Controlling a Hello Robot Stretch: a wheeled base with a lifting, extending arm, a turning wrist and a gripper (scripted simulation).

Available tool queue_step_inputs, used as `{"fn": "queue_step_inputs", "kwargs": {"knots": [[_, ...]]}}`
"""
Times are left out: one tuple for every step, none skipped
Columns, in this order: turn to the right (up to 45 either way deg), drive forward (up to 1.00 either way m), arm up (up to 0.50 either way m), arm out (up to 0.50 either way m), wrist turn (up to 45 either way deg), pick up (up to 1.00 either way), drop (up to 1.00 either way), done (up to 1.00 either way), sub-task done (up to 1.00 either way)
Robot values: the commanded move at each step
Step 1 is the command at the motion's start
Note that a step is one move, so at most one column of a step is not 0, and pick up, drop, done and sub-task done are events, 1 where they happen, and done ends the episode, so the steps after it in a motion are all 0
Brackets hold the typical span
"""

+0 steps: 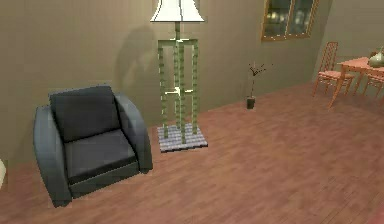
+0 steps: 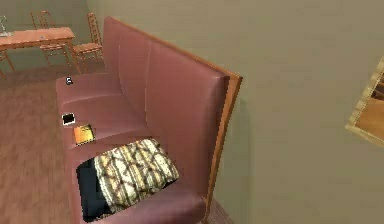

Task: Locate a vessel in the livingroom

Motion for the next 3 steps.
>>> {"fn": "queue_step_inputs", "kwargs": {"knots": [[0.0,0.45,0.0,0.0,0.0,0.0,0.0,0.0,0.0],[-30.0,0.0,0.0,0.0,0.0,0.0,0.0,0.0,0.0],[0.0,0.3,0.0,0.0,0.0,0.0,0.0,0.0,0.0]]}}
